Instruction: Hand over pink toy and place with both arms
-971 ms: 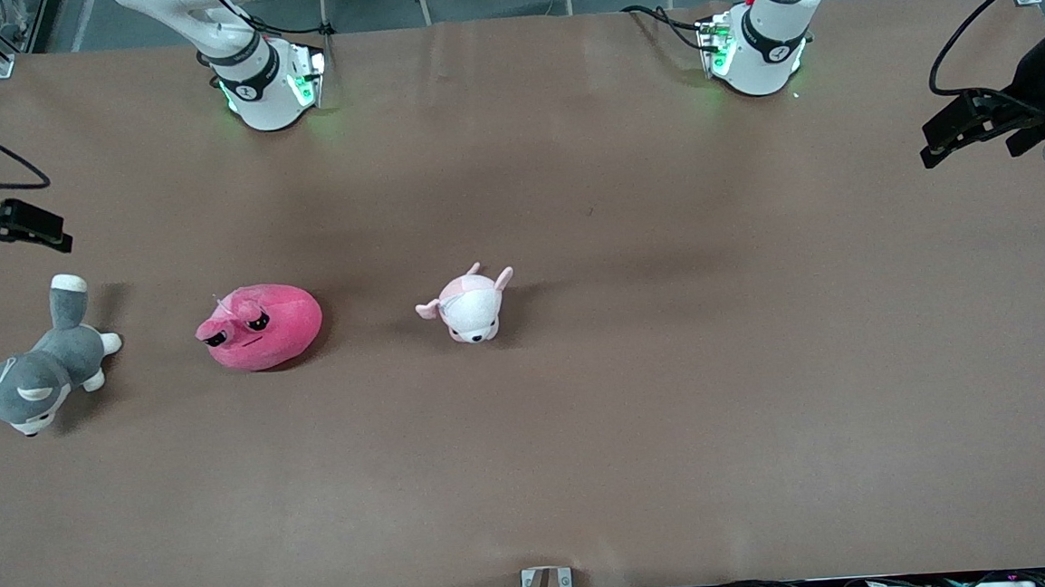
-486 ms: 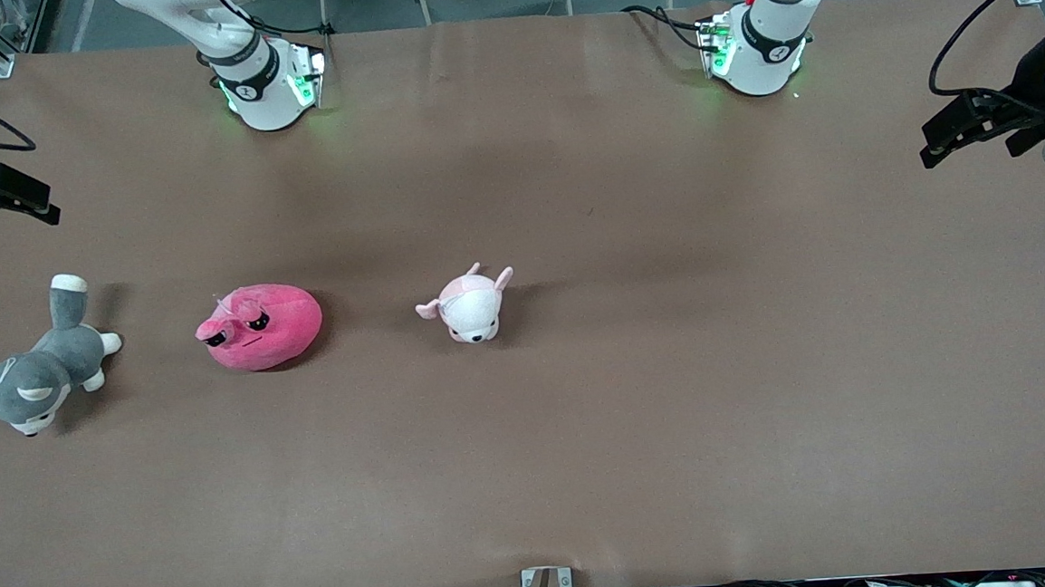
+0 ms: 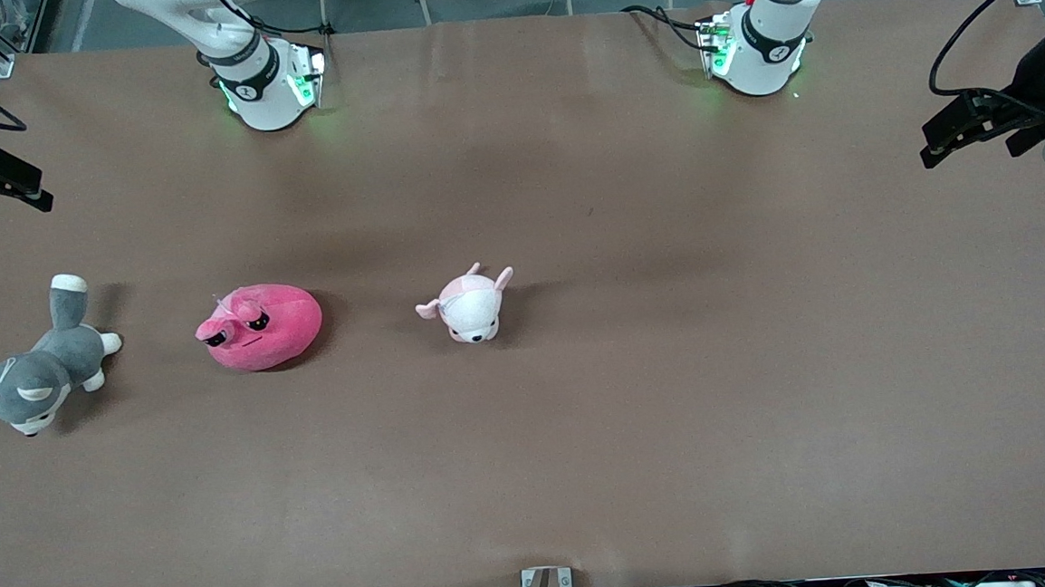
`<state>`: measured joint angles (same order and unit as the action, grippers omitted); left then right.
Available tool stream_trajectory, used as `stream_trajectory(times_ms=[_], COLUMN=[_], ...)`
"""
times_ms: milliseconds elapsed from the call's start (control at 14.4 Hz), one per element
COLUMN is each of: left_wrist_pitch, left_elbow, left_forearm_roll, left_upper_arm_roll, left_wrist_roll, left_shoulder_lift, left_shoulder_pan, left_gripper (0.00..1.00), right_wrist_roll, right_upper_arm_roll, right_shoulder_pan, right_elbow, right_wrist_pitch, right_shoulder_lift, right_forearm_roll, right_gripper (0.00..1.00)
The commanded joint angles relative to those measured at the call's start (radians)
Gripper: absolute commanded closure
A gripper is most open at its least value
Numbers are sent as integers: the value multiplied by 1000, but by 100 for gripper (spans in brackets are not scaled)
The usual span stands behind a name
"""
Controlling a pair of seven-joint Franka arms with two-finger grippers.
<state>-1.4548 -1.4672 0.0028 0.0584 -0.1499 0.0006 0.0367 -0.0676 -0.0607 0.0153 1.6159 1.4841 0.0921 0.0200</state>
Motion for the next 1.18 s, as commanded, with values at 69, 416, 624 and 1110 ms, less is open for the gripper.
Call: stream_trajectory(times_ms=[69,416,624,1110], left_wrist_pitch=[-4,-4,-4,-4], left_elbow=[7,7,7,7], left_forearm_roll=[-17,-17,-17,-18], left_upper_arm_roll=[11,11,11,11], left_wrist_roll=[16,16,16,16], left_shoulder_lift=[-4,-4,-4,-4], left_shoulder_pan=[-15,-14,-14,-15], left_gripper=[0,0,0,0], right_wrist_roll=[0,0,0,0], right_upper_arm_roll=[-1,1,2,2], right_shoulder_pan=[0,-1,-3,-3], right_elbow=[32,32,32,30], right_wrist_pitch=[13,13,13,18], right_shoulder_lift=[29,29,35,35], right_forearm_roll=[-17,-17,-18,-32], right_gripper=[0,0,0,0])
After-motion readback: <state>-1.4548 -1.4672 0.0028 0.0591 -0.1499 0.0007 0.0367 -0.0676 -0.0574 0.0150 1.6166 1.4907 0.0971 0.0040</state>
